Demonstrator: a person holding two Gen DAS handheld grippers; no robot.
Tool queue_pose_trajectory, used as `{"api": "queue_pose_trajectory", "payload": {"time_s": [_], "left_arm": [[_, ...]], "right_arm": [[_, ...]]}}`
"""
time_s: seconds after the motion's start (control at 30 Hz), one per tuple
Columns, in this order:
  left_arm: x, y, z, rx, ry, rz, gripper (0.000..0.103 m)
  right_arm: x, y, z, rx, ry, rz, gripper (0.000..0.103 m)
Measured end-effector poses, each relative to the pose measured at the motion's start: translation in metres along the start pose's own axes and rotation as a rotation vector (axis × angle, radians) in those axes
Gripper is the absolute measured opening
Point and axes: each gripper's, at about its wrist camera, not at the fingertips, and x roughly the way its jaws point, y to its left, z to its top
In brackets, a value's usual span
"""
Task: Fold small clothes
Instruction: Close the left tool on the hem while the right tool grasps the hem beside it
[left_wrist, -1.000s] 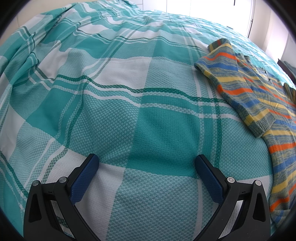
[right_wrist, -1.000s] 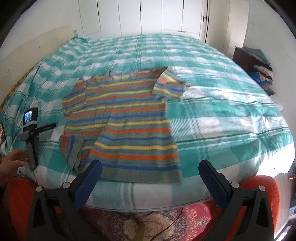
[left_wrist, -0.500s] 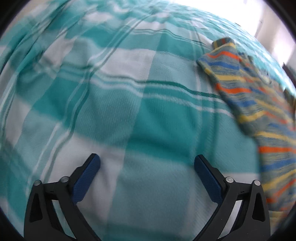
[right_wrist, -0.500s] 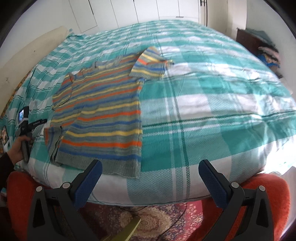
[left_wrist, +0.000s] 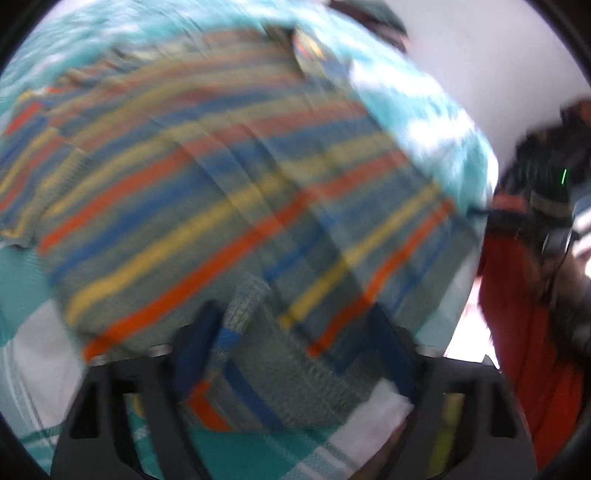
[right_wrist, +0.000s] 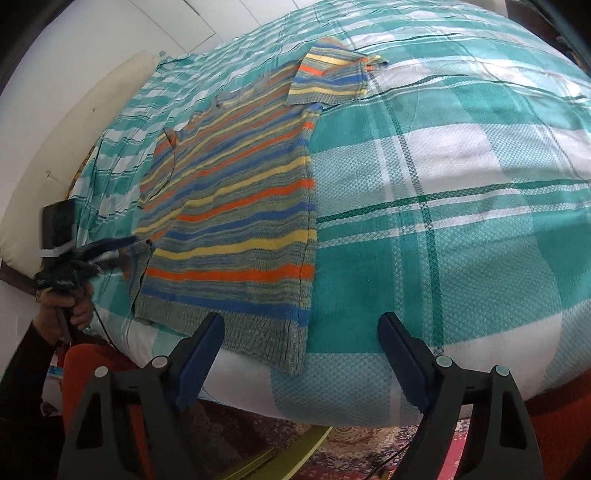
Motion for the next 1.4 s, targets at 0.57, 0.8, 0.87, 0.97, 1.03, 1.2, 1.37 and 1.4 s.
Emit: {"api": "queue_pose_trajectory", "payload": {"time_s": [0.57,0.8,0.87,0.97,1.03,1.2,1.37,1.4], "left_arm": [[-0.092,0.026,-0.134,-0.478,-0.361,-0.108,0.077],[-0.046,0.016,-0.118,-0.536,-0.228,-0.08,0.0],[-0.055,0.011,-0.122,-0.523,-0.241,-0.115,0.0],[-0.065,0.001,-0.131,-0.469,-0.231,-0.073,0.0],[-0.061,0.006,-0.138,-0.495,-0.201,-0.039,0.0],[-0.053,0.013,-0.145,-0.545,-0.206,-0.017,0.0],[-0.056,0.021,-0.146,-0.591,-0.248,-0.039,0.026],[-0.054,0.022,-0.144,-0.602,-0.256,-0.055,0.028]], "right_arm": [[0.005,-0.016,-0.002,0.031,0.012,0.154,0.079],[0.033,-0.008,0.006,0.007,0.083,0.163,0.006],[0.02,-0.013,0.006,0.039,0.065,0.168,0.006],[-0.016,-0.02,0.002,0.057,0.027,0.164,0.006],[-0.02,-0.028,0.0,0.083,0.043,0.158,0.006],[0.014,-0.032,-0.001,0.105,0.091,0.101,0.006],[0.015,-0.029,-0.001,0.087,0.061,0.097,0.008],[0.014,-0.027,0.0,0.08,0.057,0.096,0.01]]}}
